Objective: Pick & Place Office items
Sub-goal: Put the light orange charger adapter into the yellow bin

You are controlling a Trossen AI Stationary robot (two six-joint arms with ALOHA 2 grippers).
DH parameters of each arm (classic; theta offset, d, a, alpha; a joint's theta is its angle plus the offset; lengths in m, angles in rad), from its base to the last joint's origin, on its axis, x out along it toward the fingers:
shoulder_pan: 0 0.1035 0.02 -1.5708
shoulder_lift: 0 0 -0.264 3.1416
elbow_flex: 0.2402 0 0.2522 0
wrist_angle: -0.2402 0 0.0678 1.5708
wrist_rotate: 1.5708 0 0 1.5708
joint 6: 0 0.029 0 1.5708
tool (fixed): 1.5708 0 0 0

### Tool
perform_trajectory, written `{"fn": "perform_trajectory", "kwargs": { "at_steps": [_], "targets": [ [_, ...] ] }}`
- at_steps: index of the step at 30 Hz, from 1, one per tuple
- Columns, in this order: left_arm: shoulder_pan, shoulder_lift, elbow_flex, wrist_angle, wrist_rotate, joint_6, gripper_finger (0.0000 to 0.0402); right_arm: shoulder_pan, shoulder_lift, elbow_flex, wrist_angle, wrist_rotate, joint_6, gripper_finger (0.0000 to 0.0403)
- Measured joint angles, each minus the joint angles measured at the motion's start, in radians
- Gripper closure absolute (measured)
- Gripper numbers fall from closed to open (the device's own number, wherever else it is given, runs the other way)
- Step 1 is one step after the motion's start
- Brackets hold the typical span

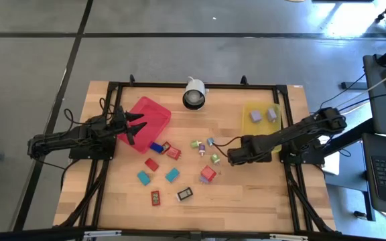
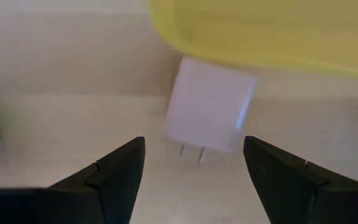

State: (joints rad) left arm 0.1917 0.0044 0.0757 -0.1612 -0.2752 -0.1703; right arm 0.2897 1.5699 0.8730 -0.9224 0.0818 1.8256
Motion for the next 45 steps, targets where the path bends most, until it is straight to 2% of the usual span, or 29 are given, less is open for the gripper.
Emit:
{"fn": "perform_trajectory", "kwargs": {
  "at_steps": [6,12,19,23,29,32,38,45],
  "targets": [
    [0.0,0.0,0.0,0.0,0.0,0.0,0.0197,0.0,0.044,0.0,-0.009,0.021,0.0,0.0127],
    [0.0,0.0,0.0,0.0,0.0,0.0,0.0197,0.0,0.075,0.0,-0.008,0.097,-0.001,0.0127],
    [0.0,0.0,0.0,0.0,0.0,0.0,0.0198,0.0,0.076,0.0,-0.006,0.089,-0.053,0.0131],
    [0.0,0.0,0.0,0.0,0.0,0.0,0.0197,0.0,0.076,0.0,-0.005,0.087,-0.053,0.0153],
    [0.0,0.0,0.0,0.0,0.0,0.0,0.0198,0.0,0.075,0.0,-0.006,0.087,-0.077,0.0208],
    [0.0,0.0,0.0,0.0,0.0,0.0,0.0197,-0.001,0.075,0.001,-0.008,0.068,-0.099,0.0214],
    [0.0,0.0,0.0,0.0,0.0,0.0,0.0198,0.0,0.044,0.013,-0.008,-0.005,-0.176,0.0203],
    [0.0,0.0,0.0,0.0,0.0,0.0,0.0197,-0.023,-0.007,0.166,-0.002,0.118,-0.392,0.0209]
  ]
}}
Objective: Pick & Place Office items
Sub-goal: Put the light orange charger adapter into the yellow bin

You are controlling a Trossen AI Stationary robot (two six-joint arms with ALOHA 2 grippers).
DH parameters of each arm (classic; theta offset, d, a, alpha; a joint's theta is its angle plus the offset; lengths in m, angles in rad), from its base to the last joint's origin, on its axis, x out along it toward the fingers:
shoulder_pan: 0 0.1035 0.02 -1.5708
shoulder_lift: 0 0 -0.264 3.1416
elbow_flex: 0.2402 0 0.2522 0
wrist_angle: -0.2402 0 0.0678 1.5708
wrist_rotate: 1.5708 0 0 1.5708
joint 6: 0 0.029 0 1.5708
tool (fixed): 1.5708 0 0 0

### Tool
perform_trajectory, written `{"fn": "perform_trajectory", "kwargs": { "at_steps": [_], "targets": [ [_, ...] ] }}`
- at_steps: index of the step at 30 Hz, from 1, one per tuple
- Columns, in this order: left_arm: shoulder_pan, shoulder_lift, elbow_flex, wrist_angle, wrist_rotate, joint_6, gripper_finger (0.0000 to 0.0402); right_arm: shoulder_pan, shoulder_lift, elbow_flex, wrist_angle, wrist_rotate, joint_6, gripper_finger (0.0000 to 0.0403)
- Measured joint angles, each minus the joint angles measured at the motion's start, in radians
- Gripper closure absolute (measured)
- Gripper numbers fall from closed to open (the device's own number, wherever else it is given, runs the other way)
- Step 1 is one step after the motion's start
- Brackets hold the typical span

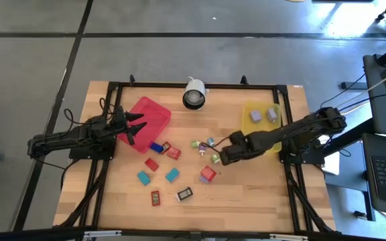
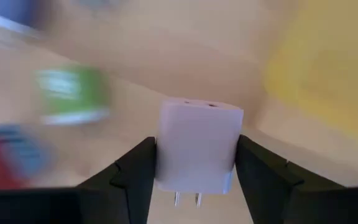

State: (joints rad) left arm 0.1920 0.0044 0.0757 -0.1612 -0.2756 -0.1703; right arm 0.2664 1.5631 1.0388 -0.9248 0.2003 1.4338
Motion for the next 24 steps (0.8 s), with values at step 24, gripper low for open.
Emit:
{"fn": "perform_trajectory", "kwargs": {
  "at_steps": [24],
  "targets": [
    [0.0,0.0,0.0,0.0,0.0,0.0,0.0198,-0.378,-0.024,0.251,-0.493,0.366,-0.399,0.0202]
  ]
}}
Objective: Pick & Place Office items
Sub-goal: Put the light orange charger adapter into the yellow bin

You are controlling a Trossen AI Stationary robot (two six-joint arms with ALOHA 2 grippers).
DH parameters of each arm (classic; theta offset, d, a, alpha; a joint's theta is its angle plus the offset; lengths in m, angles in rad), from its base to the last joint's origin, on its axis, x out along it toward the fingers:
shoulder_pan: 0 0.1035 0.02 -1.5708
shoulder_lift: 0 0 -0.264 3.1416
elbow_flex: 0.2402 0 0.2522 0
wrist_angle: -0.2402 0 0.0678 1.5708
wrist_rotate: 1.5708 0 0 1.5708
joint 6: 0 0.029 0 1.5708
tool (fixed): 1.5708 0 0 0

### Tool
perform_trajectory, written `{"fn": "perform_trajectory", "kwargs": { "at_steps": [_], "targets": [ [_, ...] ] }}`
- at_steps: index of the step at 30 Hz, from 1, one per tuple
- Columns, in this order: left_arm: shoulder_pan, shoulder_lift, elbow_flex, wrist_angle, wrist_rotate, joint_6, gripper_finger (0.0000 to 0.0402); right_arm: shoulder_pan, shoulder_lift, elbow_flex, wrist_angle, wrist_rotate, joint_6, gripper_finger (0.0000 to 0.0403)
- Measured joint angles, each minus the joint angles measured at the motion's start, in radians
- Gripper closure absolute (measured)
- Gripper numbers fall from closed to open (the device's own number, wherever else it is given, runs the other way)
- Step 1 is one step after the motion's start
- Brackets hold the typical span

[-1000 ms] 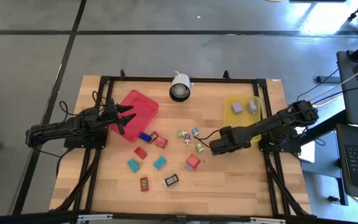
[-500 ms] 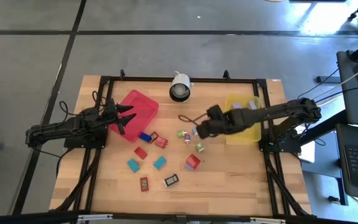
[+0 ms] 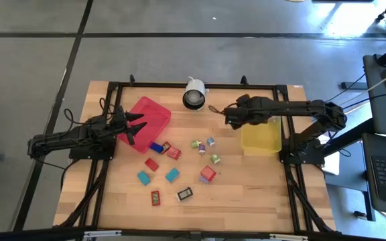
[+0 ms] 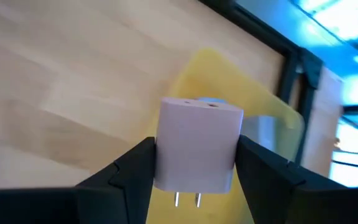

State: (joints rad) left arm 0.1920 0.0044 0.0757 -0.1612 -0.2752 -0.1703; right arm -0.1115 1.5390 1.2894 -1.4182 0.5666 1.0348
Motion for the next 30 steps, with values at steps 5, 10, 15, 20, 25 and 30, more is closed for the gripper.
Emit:
{"fn": "perform_trajectory", "kwargs": {
  "at_steps": [5,10,15,20,25,30],
  "targets": [
    [0.0,0.0,0.0,0.0,0.0,0.0,0.0197,-0.079,-0.036,-0.125,0.003,0.005,-0.003,0.0202],
    [0.0,0.0,0.0,0.0,0.0,0.0,0.0198,-0.137,-0.076,-0.238,0.043,0.002,-0.003,0.0202],
    [0.0,0.0,0.0,0.0,0.0,0.0,0.0197,-0.184,-0.119,-0.321,0.111,-0.005,-0.015,0.0202],
    [0.0,0.0,0.0,0.0,0.0,0.0,0.0198,-0.216,-0.135,-0.391,0.201,-0.008,-0.031,0.0202],
    [0.0,0.0,0.0,0.0,0.0,0.0,0.0197,-0.263,-0.135,-0.446,0.307,-0.009,-0.085,0.0202],
    [0.0,0.0,0.0,0.0,0.0,0.0,0.0198,-0.319,-0.135,-0.494,0.411,-0.034,-0.132,0.0202]
  ]
}}
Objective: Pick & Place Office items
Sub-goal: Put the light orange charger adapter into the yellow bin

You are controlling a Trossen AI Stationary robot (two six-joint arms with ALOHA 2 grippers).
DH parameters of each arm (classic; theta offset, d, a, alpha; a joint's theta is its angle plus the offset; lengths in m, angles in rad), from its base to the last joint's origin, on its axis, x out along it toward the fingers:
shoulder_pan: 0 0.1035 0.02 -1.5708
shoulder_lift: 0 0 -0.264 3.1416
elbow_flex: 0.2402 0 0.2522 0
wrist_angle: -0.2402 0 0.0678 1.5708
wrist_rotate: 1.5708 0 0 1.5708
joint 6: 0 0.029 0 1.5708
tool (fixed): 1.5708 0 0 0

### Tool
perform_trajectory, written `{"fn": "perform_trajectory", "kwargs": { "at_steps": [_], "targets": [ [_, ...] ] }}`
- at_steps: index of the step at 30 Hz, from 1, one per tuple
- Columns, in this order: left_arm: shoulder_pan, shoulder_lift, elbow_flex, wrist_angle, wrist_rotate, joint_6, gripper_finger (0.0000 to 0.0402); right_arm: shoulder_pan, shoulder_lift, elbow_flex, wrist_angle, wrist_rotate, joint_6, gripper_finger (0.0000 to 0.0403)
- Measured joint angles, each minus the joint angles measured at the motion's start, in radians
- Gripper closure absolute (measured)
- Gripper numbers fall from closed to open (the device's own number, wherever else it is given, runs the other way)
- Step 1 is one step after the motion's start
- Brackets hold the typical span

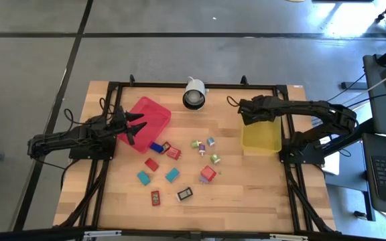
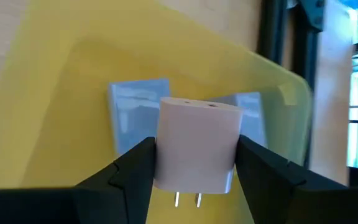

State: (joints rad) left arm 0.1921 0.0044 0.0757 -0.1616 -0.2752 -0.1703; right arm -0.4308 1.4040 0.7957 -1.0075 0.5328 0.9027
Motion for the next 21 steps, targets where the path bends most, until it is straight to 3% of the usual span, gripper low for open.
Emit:
{"fn": "perform_trajectory", "kwargs": {
  "at_steps": [10,16,21],
  "targets": [
    [0.0,0.0,0.0,0.0,0.0,0.0,0.0198,-0.046,0.0,-0.057,0.215,-0.06,-0.081,0.0202],
    [0.0,0.0,0.0,0.0,0.0,0.0,0.0197,-0.053,0.0,-0.057,0.228,-0.078,-0.103,0.0198],
    [0.0,0.0,0.0,0.0,0.0,0.0,0.0198,-0.053,0.0,-0.057,0.229,-0.056,-0.103,0.017]
  ]
}}
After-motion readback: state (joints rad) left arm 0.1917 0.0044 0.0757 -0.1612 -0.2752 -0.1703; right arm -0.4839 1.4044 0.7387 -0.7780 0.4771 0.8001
